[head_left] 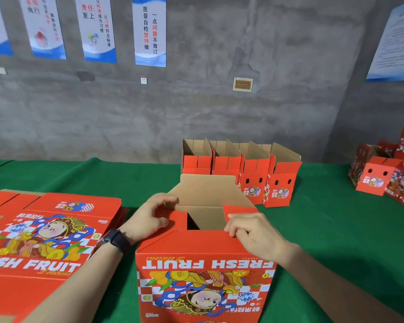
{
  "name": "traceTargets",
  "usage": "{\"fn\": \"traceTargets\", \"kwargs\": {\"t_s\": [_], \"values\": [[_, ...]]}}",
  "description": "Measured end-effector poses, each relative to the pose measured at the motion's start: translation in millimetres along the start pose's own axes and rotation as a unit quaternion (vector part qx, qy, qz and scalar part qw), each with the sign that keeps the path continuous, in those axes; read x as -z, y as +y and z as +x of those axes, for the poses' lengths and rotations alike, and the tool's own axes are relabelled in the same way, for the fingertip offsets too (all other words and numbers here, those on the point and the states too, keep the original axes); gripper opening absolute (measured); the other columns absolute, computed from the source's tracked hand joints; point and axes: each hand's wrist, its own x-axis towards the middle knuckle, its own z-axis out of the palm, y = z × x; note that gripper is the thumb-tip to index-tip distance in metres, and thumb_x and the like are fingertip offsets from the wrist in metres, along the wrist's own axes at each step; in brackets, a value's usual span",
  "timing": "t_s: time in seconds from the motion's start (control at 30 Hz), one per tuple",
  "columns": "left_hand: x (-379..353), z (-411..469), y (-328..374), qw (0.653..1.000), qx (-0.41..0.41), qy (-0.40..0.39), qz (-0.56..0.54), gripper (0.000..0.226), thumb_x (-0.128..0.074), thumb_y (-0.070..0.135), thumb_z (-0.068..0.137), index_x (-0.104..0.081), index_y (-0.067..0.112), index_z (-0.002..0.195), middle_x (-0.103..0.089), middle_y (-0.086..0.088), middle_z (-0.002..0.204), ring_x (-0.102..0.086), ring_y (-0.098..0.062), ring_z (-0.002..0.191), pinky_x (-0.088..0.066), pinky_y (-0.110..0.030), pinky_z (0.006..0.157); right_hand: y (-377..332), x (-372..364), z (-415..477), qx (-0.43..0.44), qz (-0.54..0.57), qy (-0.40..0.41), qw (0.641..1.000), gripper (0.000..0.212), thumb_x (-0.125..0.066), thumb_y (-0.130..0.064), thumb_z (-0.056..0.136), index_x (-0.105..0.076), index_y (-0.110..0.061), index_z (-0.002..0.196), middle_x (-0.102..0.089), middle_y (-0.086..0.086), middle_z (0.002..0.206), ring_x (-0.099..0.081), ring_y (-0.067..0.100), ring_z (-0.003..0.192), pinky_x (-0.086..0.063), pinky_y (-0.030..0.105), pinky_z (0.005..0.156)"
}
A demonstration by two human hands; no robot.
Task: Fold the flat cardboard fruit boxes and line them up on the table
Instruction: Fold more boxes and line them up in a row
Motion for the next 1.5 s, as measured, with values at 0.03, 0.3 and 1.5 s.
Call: {"fn": "traceTargets", "kwargs": {"t_s": [0.03, 0.3, 1.5], "values": [[0.0, -0.5, -2.4, 1.000, -0.007, 0.010, -0.007, 0.054, -0.065, -0.017, 0.074, -0.058, 0.015, 0.116, -0.055, -0.004, 0.126, -0.053, -0.019, 0.117, -0.039, -0.024, 0.103, 1.7, -1.1, 2.7, -0.005, 0.041, 0.064, 0.997, 0.028, -0.044, 0.004, 0.082, -0.066, -0.006, 0.068, -0.068, 0.004, 0.084, -0.066, 0.025, 0.089, -0.054, 0.040, 0.082], [6.1, -2.9, -10.8, 0.999, -0.016, 0.046, -0.010, 0.027, -0.062, -0.013, 0.080, -0.060, 0.013, 0.088, -0.070, 0.008, 0.102, -0.063, -0.003, 0.093, -0.045, -0.008, 0.077, 12.9, 6.0, 34.1, -0.282, 0.205, 0.105, 0.931, 0.041, -0.041, -0.049, 0.098, -0.058, -0.028, 0.128, -0.058, -0.010, 0.088, -0.054, 0.005, 0.063, -0.044, 0.018, 0.057], [-8.7, 14.3, 3.8, 0.985, 0.132, 0.066, 0.092, 0.046, -0.060, 0.039, 0.091, -0.055, 0.018, 0.132, -0.059, -0.004, 0.131, -0.056, -0.017, 0.115, -0.041, -0.029, 0.102, 26.8, 4.5, 45.9, -0.296, 0.096, -0.068, 0.948, 0.035, -0.048, -0.026, 0.101, -0.057, -0.011, 0.130, -0.052, 0.003, 0.141, -0.045, 0.018, 0.131, -0.032, 0.030, 0.108]]}}
